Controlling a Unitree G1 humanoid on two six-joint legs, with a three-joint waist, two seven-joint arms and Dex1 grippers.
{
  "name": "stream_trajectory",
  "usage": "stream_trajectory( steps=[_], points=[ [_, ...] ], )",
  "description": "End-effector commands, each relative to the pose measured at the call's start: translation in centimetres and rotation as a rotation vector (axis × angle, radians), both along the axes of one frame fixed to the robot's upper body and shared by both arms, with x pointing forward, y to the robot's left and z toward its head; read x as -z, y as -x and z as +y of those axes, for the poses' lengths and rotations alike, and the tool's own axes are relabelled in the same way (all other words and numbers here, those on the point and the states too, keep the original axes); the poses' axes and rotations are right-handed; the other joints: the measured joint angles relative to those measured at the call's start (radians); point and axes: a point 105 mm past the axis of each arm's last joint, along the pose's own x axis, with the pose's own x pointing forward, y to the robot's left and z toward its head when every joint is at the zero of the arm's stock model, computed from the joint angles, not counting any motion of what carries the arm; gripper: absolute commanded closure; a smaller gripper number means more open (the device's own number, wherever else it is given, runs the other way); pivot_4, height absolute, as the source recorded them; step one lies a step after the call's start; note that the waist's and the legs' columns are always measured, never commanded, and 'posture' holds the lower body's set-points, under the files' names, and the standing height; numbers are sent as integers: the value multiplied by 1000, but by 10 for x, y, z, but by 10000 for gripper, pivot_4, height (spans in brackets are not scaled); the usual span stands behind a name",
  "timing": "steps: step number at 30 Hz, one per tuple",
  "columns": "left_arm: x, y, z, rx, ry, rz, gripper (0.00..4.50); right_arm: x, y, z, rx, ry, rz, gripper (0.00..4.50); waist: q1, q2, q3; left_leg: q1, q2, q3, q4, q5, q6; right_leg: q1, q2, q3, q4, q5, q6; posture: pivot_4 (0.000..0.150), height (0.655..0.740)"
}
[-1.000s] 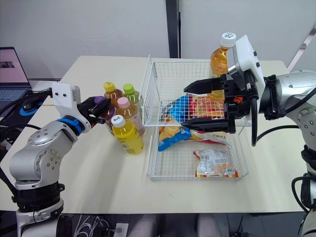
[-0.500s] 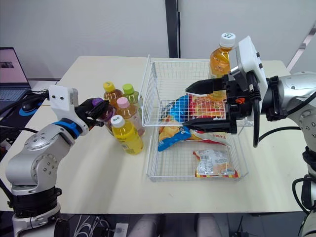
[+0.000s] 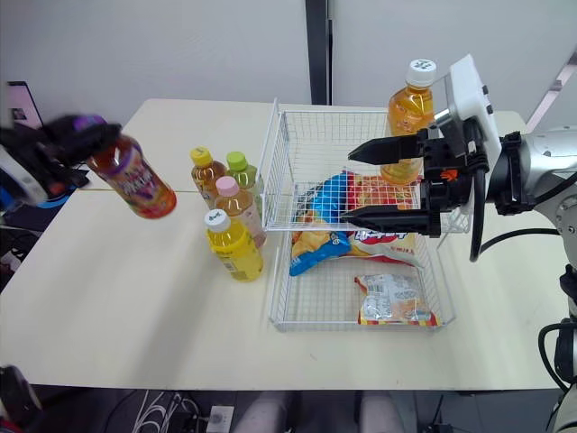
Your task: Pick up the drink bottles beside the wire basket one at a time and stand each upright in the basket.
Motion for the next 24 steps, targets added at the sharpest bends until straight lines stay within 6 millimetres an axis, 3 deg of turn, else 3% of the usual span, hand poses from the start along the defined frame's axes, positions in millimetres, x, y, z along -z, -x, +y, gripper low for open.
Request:
stream_trajectory(
  steps=[1, 9, 18, 24],
  points=[
    [-33, 15, -1, 93, -9, -55, 31392, -20, 5, -11, 41, -24, -59, 0, -1, 0, 0, 0, 0, 0, 0, 0, 0, 0, 0, 0, 0, 0, 0, 1500, 7400],
    [-86, 5, -22, 276, -24, -122, 31392, -29, 7, -30, 128, -29, -176, 0, 0, -2, 1, 0, 1, 0, -1, 0, 0, 1, 1, -1, -1, 0, 0, 1500, 7400],
    [-137, -17, -82, 534, -38, -182, 31393, -24, 19, -55, 178, -12, -170, 0, -4, -3, 2, -3, 0, 2, 1, 0, 0, -1, 1, -1, 0, 0, 1, 1500, 7400],
    [-147, -26, -129, 724, -48, -154, 31393, -25, 24, -65, 235, -22, -168, 0, -22, -3, 2, -3, 0, 1, 1, 0, 0, -2, 1, -1, 1, 0, 1, 1500, 7400]
  ],
)
